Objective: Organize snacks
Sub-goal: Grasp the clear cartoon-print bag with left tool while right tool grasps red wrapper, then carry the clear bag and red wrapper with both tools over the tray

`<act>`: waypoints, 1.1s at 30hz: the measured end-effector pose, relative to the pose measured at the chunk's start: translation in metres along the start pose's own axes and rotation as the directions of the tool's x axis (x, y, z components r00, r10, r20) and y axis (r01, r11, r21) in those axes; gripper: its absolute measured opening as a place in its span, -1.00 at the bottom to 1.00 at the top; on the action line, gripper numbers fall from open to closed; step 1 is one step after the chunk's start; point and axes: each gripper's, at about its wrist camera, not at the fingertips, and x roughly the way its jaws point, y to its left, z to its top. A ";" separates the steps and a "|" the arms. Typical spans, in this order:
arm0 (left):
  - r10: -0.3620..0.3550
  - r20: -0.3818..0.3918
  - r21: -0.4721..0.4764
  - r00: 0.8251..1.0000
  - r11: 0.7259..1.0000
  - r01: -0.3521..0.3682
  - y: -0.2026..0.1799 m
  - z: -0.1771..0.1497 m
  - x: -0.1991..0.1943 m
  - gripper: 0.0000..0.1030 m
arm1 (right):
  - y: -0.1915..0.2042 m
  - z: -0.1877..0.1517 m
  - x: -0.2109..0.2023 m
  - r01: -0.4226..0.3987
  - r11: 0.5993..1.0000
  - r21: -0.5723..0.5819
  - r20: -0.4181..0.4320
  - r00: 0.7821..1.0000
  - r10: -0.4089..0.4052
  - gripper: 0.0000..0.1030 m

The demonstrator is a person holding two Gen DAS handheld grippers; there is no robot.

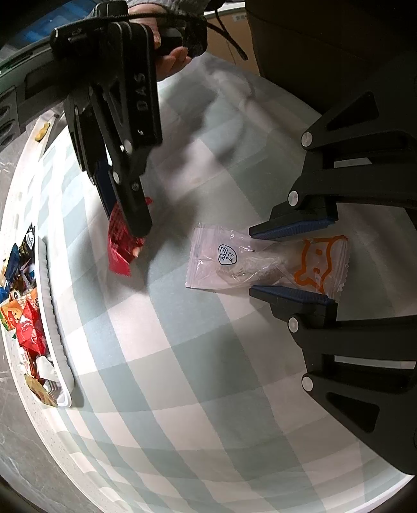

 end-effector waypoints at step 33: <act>-0.014 0.191 -0.096 0.981 0.995 0.033 0.081 0.183 -0.018 -0.47 | -0.113 0.095 -0.062 -0.106 0.941 0.322 0.259 0.966 0.020 -0.44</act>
